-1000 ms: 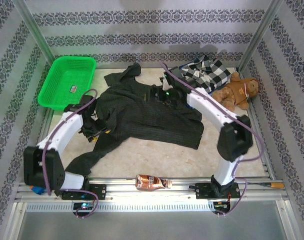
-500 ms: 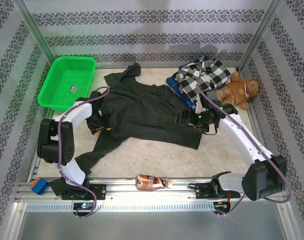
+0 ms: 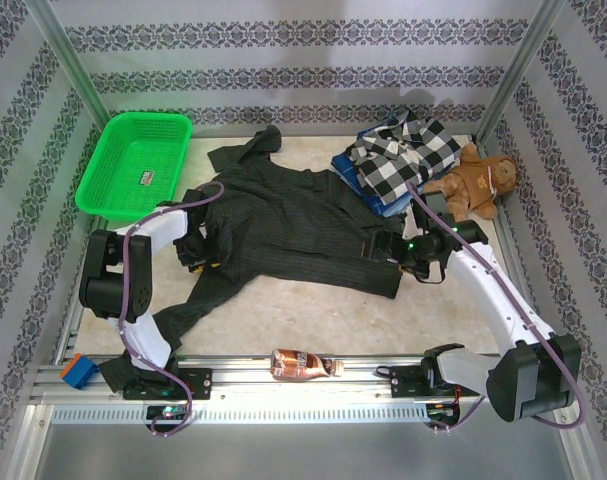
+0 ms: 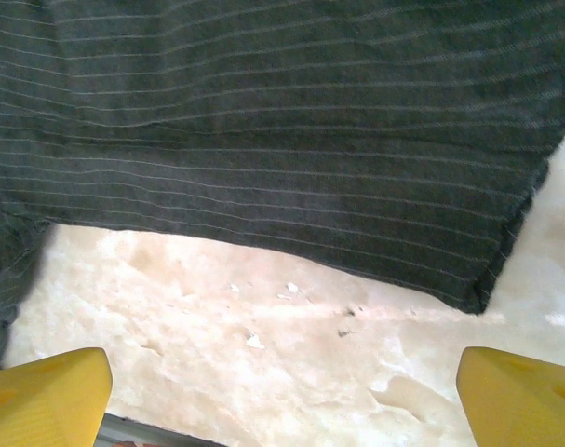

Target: Fold and stack the long sleeve shirts

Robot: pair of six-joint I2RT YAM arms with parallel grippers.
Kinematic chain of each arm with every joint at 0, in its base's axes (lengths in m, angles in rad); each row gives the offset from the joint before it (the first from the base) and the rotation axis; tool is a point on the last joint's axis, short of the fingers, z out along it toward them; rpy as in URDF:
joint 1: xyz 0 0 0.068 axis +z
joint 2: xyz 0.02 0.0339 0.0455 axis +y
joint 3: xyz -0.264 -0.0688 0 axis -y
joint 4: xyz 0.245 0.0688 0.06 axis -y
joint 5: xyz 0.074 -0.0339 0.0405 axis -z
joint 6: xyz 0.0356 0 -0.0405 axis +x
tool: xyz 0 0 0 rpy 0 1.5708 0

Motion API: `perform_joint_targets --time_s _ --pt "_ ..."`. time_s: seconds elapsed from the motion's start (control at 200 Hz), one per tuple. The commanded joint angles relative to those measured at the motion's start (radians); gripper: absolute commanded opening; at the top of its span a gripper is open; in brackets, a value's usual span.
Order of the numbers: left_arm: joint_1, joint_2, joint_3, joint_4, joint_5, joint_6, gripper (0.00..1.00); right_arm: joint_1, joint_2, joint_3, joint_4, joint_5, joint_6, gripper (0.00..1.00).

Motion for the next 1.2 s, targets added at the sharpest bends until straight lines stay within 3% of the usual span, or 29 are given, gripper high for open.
perform_joint_targets --time_s 0.0,0.13,0.31,0.585,0.724,1.194 --pt "0.007 -0.046 -0.044 0.044 0.041 -0.01 0.26 -0.049 -0.028 -0.072 -0.07 0.063 0.048 0.94" --pt "0.007 -0.146 -0.103 0.04 0.059 -0.039 0.14 -0.115 -0.055 -0.174 -0.036 0.052 0.064 0.9" --pt "0.007 -0.32 -0.193 0.015 0.08 -0.086 0.07 -0.136 -0.006 -0.286 0.108 0.0 0.101 0.79" --pt "0.007 -0.558 -0.308 -0.08 0.095 -0.158 0.05 -0.141 0.108 -0.326 0.293 -0.017 0.15 0.66" --pt "0.007 -0.67 -0.352 -0.138 0.079 -0.223 0.05 -0.141 0.142 -0.322 0.327 -0.022 0.152 0.65" --pt "0.007 -0.851 -0.483 -0.17 0.114 -0.417 0.05 -0.135 0.124 -0.349 0.269 -0.059 0.155 0.59"
